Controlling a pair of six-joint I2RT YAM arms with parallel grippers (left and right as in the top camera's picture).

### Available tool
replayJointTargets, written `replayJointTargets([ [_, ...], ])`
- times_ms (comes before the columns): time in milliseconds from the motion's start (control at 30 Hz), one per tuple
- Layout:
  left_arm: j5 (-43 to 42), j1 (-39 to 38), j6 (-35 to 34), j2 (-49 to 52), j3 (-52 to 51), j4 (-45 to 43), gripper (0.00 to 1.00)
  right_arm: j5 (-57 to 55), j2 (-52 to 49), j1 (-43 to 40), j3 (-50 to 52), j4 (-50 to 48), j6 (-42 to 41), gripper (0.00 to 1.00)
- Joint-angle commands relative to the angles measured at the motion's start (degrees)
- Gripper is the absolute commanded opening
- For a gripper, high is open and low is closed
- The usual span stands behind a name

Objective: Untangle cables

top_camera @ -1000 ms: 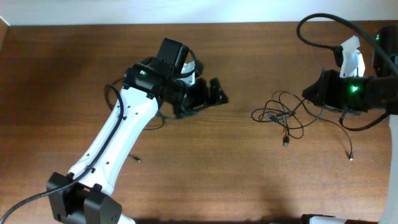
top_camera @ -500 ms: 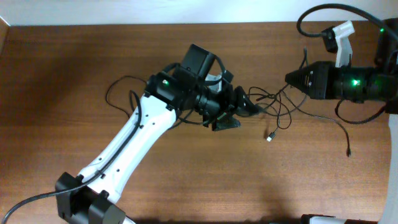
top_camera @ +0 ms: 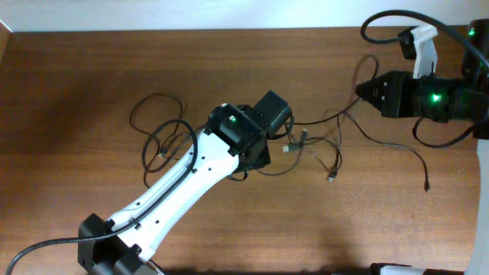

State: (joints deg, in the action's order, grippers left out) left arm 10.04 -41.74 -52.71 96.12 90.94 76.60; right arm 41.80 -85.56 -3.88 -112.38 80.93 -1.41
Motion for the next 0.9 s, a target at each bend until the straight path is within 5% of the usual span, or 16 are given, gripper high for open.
replayJointTargets([
  [0, 5.4, -0.1, 0.5, 0.7, -0.2, 0.5, 0.38, -0.8, -0.1, 0.0, -0.3, -0.2, 0.5, 0.04],
  [100, 6.3, -0.1, 0.5, 0.7, -0.2, 0.5, 0.2, -11.3, -0.1, 0.0, -0.2, 0.8, -3.1, 0.04],
  [133, 6.3, -0.1, 0.5, 0.7, -0.2, 0.5, 0.0, -15.3, -0.1, 0.0, -0.1, 1.5, -5.1, 0.04],
  [300, 6.1, -0.1, 1.2, 0.7, -0.1, -0.3, 0.0, -24.9, -0.2, 0.0, 4.6, 2.7, -5.3, 0.04],
  [567, 2.9, -0.1, 4.9, 0.7, -0.1, -4.4, 0.04, -15.6, -2.6, 0.0, 6.8, 0.6, -4.5, 0.04],
  [633, -0.1, 0.0, 10.9, 0.7, -0.1, -5.0, 0.1, -7.8, -2.6, -0.9, 6.1, -0.5, -4.7, 0.04],
  [667, -7.1, 0.5, 23.8, 0.7, -0.1, -7.0, 0.2, 4.9, -2.6, -3.3, 5.8, -1.4, -5.1, 0.04],
  [767, -23.1, 0.5, 42.2, 0.7, -0.1, -10.1, 0.17, 24.9, -2.6, -9.0, 5.8, -2.6, -5.1, 0.04],
  [833, -30.4, 0.5, 44.7, 0.7, -0.1, -15.2, 0.2, 29.0, -2.6, -12.2, 5.8, -1.8, -5.1, 0.04],
  [867, -31.4, 0.5, 44.4, 0.7, -0.1, -18.3, 0.35, 28.9, -2.6, -12.8, 5.8, -1.5, -5.0, 0.04],
])
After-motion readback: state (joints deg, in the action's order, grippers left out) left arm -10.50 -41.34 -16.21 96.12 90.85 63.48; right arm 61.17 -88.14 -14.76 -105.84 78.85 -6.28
